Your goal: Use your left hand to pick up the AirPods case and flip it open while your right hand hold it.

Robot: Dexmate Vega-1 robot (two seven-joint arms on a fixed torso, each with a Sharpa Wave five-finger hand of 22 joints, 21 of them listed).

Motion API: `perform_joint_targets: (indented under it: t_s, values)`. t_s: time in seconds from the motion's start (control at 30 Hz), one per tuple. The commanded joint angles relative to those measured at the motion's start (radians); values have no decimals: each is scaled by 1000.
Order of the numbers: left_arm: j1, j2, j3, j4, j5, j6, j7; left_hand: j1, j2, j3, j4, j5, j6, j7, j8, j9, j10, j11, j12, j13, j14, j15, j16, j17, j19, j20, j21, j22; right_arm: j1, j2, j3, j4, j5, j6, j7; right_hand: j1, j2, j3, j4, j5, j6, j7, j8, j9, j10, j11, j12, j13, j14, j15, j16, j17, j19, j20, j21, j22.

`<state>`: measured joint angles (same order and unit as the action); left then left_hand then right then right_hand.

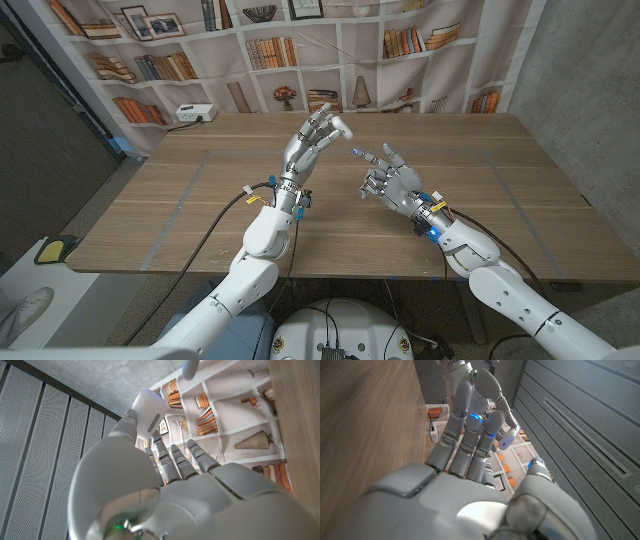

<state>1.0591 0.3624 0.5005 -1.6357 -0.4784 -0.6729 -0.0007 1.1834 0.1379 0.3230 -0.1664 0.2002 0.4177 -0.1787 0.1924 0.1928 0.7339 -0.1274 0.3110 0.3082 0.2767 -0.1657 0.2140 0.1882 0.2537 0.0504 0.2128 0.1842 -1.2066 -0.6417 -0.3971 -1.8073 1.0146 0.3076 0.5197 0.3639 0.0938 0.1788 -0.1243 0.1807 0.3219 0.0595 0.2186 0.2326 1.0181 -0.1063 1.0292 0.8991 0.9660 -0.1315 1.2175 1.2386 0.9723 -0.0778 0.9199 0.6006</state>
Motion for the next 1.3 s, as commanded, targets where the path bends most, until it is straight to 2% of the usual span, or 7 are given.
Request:
perform_joint_targets:
  t_s: [0.03, 0.13, 0.23, 0.53, 0.73, 0.9, 1.3]
  values:
    - [-8, 0, 12, 21, -38, -17, -53, 5, 14, 5, 0, 6, -1, 1, 3, 3, 89, -95, 1, 101, 1, 1, -3, 5, 2, 7, 1, 2, 18, 6, -8, -6, 1, -17, -2, -21, 0, 12, 1, -4, 64, 5, 9, -6, 57, -55, 68, 60, 102, -82, 91, 5, 99, -67, 48, -29]
    - [-15, 0, 22, 33, -67, -25, -90, 7, 15, 6, 0, 6, -1, 0, 3, 3, 88, -95, 0, 101, 0, 1, -3, 5, 0, 7, 0, 2, 15, 18, -8, -14, 16, -26, -23, -37, 3, 22, 5, -4, 109, 2, 8, -13, 119, -84, 146, 154, 164, -82, 176, 7, 150, -104, 105, -6]
    - [-18, 0, 29, 41, -83, -27, -114, 8, 15, 5, 0, 7, -1, -1, 3, 3, 88, -95, 0, 102, -1, 1, -4, 5, -1, 6, 0, 2, 19, 28, -12, -8, 22, -28, -21, -45, 4, 30, 7, -4, 149, 1, 13, -17, 150, -91, 181, 201, 203, -81, 230, 7, 168, -121, 127, 1]
    - [-14, 5, 25, 43, -91, -22, -124, 10, 15, 5, 1, 7, -4, -1, 3, 3, 87, -95, -2, 103, -3, 7, -4, 5, -1, 18, 0, 2, 15, 44, -14, -4, 34, -31, -24, -53, 12, 45, 9, 0, 175, 10, 9, -20, 151, -91, 188, 225, 211, -79, 288, 6, 163, -121, 137, -3]
    - [-22, -1, 32, 63, -120, -27, -159, 16, 16, 7, -1, 9, -5, -2, 3, 3, 86, -95, -4, 104, -4, 6, -4, 5, -2, 16, -1, 2, 17, 67, -24, 1, 50, -32, -14, -52, 22, 63, 7, 6, 200, 16, 7, -23, 194, -92, 205, 236, 216, -80, 324, 5, 180, -129, 151, -8]
    - [-31, -7, 35, 82, -142, -34, -190, 27, 15, 10, -5, 10, -6, -3, 4, 3, 85, -95, -6, 105, -6, 5, -5, 4, -5, 8, -1, 2, 23, 85, -34, 4, 58, -30, 2, -43, 35, 82, 3, 14, 212, 17, 5, -25, 199, -92, 210, 247, 225, -80, 339, 5, 184, -130, 160, -7]
    - [-42, -14, 39, 105, -158, -30, -221, 39, 18, 14, -5, 12, -8, -5, 4, 3, 84, -96, -8, 106, -7, 6, -5, 4, -11, 7, -3, 2, 26, 126, -48, 20, 75, -32, 5, -40, 31, 109, -3, 22, 229, 18, -4, -29, 199, -91, 203, 247, 230, -79, 349, 4, 181, -130, 167, -19]
